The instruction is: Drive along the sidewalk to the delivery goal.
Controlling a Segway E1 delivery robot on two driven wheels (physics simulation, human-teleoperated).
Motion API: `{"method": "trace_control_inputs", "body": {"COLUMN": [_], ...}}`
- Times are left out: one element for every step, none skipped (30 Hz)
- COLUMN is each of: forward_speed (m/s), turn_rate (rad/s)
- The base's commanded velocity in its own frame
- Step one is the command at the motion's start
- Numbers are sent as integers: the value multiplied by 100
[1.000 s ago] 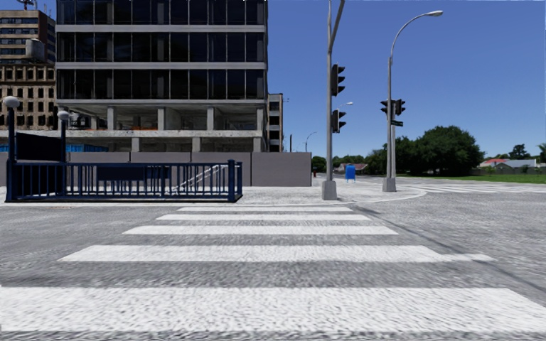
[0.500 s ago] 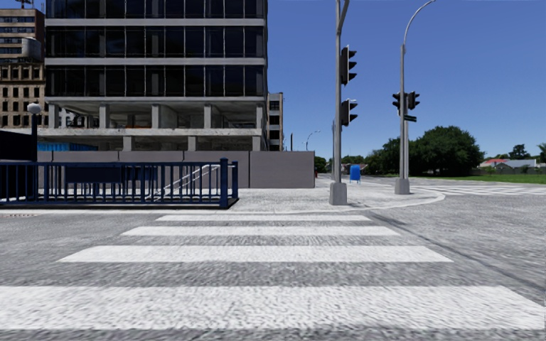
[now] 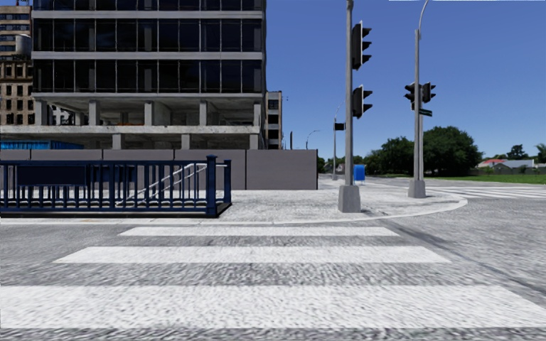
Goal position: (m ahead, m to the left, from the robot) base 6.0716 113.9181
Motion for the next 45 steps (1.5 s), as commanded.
{"method": "trace_control_inputs", "body": {"forward_speed": [200, 200, 200, 200, 200, 200, 200, 200, 200, 200, 200, 200, 200, 200, 200, 200, 200, 200, 200, 200, 200, 200, 200, 200, 200, 200, 200, 200, 200, 200, 200, 200, 200, 200, 200, 200, 200, 200, 200, 200, 200, 200, 200, 200, 200], "turn_rate": [0, 0, 0, 0, 0, 0, 0, 0, 0, 0, 0, 0, 0, 0, 0, 0, 0, 0, 0, 0, 0, 0, 0, 0, 0, 0, 0, 0, 0, 0, 0, 0, 0, 0, 0, 0, 0, 0, 0, 0, 0, 0, 0, 0, 0]}}
